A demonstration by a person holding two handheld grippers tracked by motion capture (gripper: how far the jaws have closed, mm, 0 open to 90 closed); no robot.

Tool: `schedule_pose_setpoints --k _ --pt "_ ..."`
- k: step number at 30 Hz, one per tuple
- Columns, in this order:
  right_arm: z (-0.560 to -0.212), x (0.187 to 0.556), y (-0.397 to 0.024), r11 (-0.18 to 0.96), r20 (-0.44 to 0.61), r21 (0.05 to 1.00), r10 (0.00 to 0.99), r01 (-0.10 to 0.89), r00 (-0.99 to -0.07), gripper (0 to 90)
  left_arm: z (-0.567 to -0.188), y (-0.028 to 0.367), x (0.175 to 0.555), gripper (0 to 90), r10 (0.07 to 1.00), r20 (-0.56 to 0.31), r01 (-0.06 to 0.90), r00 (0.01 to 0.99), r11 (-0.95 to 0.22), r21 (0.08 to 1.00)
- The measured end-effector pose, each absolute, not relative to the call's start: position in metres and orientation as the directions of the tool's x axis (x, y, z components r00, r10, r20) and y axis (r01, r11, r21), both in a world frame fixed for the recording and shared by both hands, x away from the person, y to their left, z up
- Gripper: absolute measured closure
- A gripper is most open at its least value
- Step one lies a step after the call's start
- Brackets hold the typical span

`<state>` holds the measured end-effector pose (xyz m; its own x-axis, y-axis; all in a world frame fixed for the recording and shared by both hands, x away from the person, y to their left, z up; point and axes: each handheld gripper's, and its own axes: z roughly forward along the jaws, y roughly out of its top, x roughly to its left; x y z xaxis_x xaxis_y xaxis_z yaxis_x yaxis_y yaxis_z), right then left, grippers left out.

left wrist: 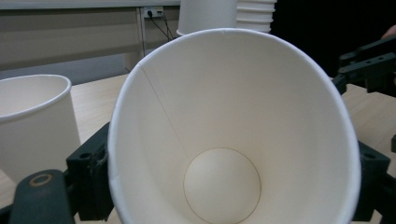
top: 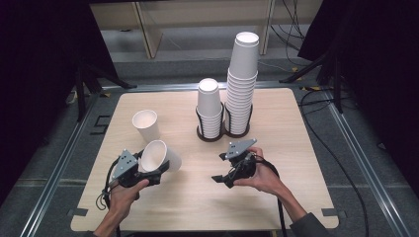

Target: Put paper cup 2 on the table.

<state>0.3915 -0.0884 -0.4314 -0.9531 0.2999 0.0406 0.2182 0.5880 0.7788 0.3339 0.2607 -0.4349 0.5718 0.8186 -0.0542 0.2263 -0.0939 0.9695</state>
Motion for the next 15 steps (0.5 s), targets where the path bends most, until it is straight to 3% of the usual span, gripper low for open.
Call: schedule_pose_setpoints --k 15 --pt "-0.436 0.386 -0.104 0.568 0.034 0.772 0.413 0.287 -0.91 17.0 -0.439 0.27 0.341 13.7 0.848 -0.062 0.264 0.526 -0.093 0.96"
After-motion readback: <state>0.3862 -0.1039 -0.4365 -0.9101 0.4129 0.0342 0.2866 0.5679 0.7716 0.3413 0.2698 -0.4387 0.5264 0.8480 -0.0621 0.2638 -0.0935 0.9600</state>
